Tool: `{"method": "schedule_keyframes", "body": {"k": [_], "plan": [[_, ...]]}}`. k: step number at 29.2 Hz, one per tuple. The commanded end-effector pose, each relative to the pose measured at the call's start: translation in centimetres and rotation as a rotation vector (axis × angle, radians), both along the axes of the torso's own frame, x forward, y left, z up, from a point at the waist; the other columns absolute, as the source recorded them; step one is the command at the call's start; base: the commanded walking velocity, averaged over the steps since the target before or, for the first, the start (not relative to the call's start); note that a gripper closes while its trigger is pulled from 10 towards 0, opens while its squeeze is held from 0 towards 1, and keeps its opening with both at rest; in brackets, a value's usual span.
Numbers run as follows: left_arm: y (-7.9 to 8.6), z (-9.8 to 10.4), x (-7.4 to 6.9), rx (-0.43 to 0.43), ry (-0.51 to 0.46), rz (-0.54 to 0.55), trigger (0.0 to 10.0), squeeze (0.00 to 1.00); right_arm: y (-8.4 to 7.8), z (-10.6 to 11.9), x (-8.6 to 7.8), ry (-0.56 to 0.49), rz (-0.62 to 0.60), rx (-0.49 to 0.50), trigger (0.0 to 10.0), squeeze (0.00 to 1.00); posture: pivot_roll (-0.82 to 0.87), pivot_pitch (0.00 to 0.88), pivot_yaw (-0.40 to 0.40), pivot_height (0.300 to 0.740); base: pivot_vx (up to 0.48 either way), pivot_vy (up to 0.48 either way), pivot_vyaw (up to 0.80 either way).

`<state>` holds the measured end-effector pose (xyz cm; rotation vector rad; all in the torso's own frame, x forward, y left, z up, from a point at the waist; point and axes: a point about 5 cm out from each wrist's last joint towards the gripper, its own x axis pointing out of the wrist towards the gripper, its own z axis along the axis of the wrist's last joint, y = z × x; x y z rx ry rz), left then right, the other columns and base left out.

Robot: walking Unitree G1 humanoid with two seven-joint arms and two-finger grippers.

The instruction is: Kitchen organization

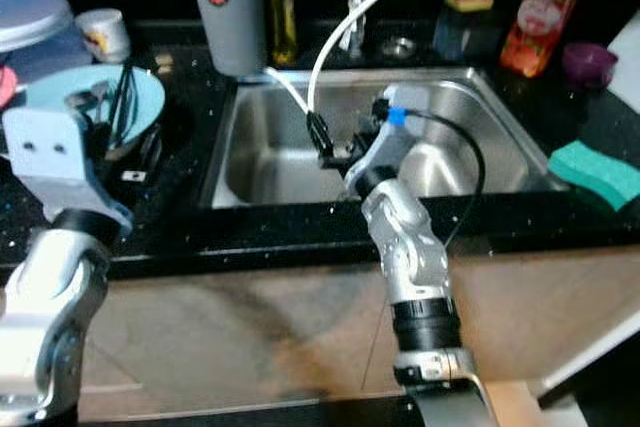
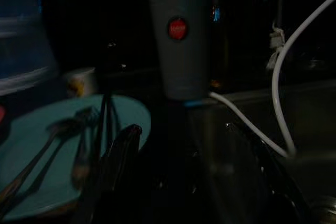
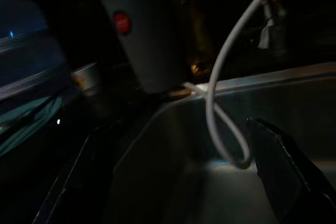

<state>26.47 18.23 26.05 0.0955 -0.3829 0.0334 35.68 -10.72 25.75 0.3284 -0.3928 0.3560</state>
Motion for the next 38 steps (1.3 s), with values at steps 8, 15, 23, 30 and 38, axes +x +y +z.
{"method": "schedule_keyframes", "body": {"k": [8,15,23,30,38], "plan": [[-0.08,-0.14,-0.01,0.005,0.008,-0.007,10.0,0.0,-0.2,-0.17,0.04,0.002,-0.006,-0.001,10.0,0.0,0.06,0.068,0.003,0.74,0.263,0.0,0.0],[-0.04,-0.01,-0.06,0.007,0.004,-0.005,10.0,0.0,-0.07,-0.14,0.04,-0.003,0.0,-0.008,10.0,0.0,0.06,0.068,0.003,0.74,0.264,0.0,0.0],[-0.12,0.32,-0.07,0.018,-0.006,-0.009,10.0,0.0,0.17,-0.13,-0.05,-0.007,0.01,-0.019,10.0,0.0,0.07,0.067,0.005,0.74,0.263,0.0,0.5],[-0.51,0.43,-0.11,0.019,-0.011,-0.026,10.0,0.0,0.0,-0.34,-0.04,0.005,0.006,0.011,10.0,0.0,0.07,0.069,0.006,0.74,0.147,0.0,0.46],[-0.84,0.7,-0.2,0.038,-0.025,-0.032,10.0,0.0,-0.08,-0.41,-0.04,0.007,0.005,0.013,10.0,0.0,0.06,0.07,0.006,0.74,0.0,0.0,0.0]]}}
